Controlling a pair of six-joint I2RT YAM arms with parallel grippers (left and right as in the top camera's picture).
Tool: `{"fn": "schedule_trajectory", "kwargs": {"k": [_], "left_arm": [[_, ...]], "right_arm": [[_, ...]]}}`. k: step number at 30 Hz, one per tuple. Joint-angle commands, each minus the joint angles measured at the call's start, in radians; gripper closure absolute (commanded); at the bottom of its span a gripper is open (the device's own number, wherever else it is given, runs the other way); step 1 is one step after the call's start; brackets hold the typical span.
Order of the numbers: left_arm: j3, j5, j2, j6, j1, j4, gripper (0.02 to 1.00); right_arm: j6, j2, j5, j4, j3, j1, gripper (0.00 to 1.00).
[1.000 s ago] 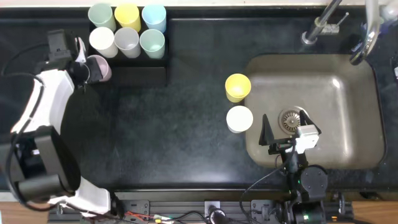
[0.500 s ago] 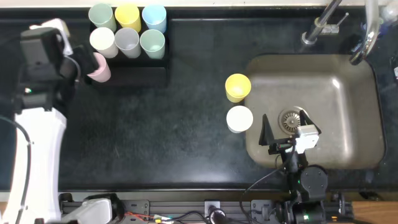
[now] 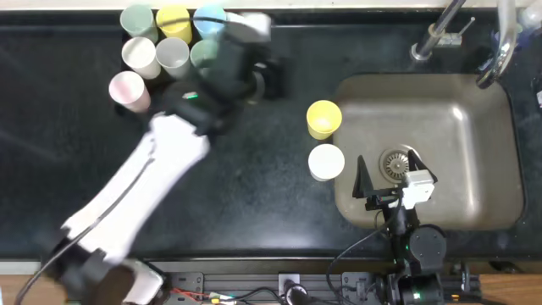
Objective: Store Cups
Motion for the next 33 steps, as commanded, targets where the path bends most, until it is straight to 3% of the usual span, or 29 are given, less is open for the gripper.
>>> {"fn": "schedule_trajectory", "kwargs": {"k": [1,9,17,19,20,22,24,33], "left_arm": [[0.086,0.01,0.123,-0.141,-0.093,-0.082,0.174],[0.09,0.058,0.286,-0.179,-0.135,-0.09,0.185],[0.09,0.039,0.398,-0.202,-0.124,-0.033,0.286],[0.09,0.021,0.425,-0.202,-0.122,-0.007,0.402],[0.09,0.013,0.432,-0.202,-0.121,-0.002,0.5],[0.09,-0.006,0.439,-0.201,-0.117,0.0,0.829],[0.09,-0.026,0.438,-0.201,-0.113,0.001,0.952],[0.08,-0.193,0.204,-0.186,-0.054,-0.063,0.985]], "right_arm": [[0.003,-0.01,0.004,0.005,-0.013,0.002,0.003],[0.004,-0.01,0.004,0.005,-0.013,0.002,0.003],[0.003,-0.01,0.004,0.005,-0.013,0.002,0.003],[0.003,-0.01,0.004,0.005,-0.013,0.002,0.003],[0.003,-0.01,0.004,0.005,-0.013,0.002,0.005],[0.003,-0.01,0.004,0.005,-0.013,0.002,0.003],[0.003,-0.01,0.005,0.005,-0.013,0.002,0.003],[0.003,-0.01,0.005,0.005,-0.013,0.002,0.003]]}}
